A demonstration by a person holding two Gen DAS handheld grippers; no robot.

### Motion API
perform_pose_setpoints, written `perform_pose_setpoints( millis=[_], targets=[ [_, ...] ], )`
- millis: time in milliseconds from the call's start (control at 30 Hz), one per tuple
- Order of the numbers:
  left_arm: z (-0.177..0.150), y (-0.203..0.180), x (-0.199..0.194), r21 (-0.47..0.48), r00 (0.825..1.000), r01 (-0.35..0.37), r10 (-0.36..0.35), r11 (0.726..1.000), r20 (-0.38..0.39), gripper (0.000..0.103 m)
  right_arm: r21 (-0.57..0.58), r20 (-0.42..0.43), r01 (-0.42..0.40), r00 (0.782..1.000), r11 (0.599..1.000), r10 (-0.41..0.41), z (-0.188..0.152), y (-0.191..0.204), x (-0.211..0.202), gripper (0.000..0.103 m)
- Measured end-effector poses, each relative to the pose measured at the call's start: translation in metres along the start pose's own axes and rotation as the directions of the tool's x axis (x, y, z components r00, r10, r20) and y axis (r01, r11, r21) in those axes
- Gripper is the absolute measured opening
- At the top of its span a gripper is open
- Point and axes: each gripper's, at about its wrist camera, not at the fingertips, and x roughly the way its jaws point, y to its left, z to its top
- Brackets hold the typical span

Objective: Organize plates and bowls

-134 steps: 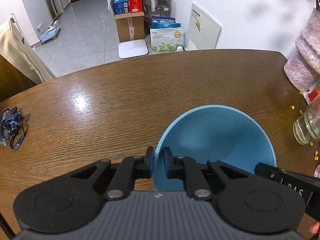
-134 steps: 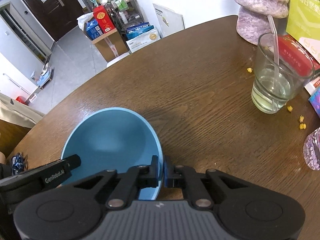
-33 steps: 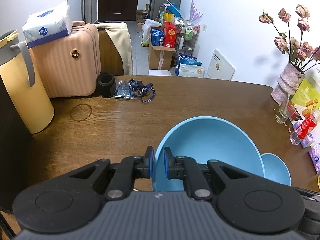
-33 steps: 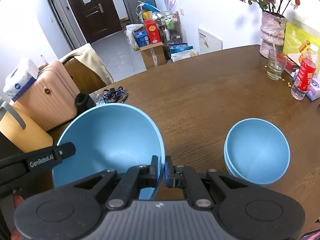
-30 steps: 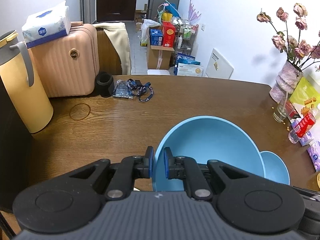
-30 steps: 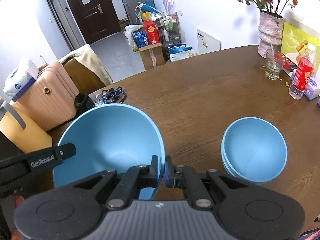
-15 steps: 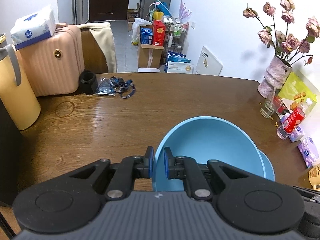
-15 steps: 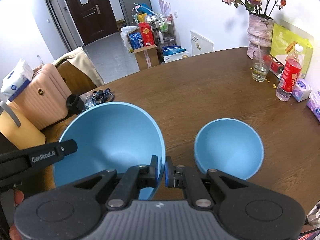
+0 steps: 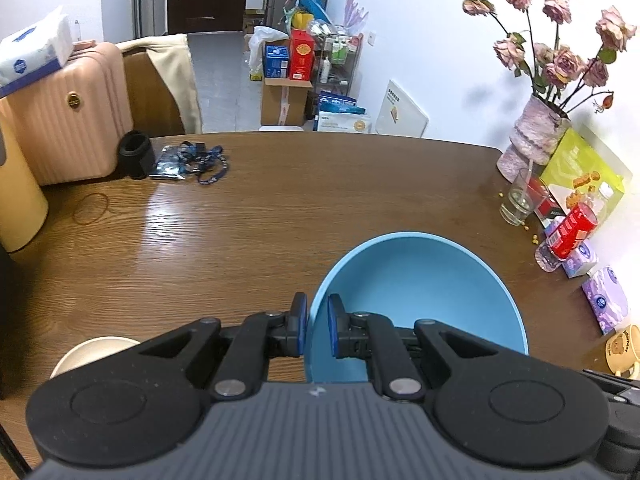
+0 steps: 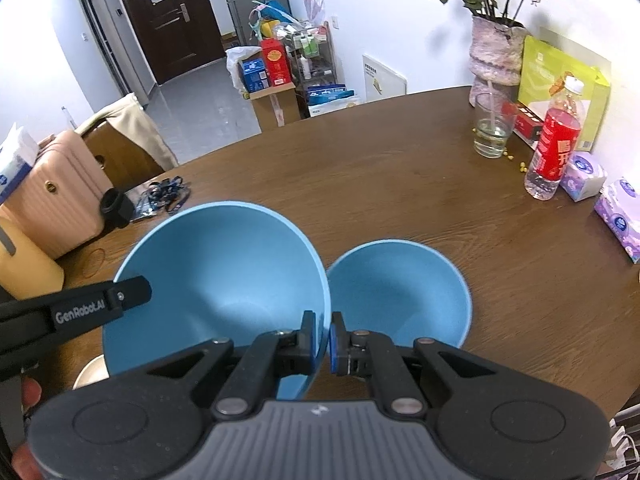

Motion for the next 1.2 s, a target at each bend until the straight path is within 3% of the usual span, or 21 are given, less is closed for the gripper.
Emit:
perform_pose_setpoints(
  millis=[667,1200],
  targets=[
    [-0.006,-0.073,0.054,0.009,0.998,0.042,-0.041,0.999,-0.050,0.011,0.023,-0.016,0.052,0.999,0.998,-0.051,0.022,-0.079,0.024,0.006],
    [-0.018,-0.104,0.089,0.044,0.998,0.019,-0.016,0.999,-0.060,0.011,-0.031,-0.079,0.079,0.994,0.996,-0.081,0.025,-0.109,0.064,0.007]
  ],
)
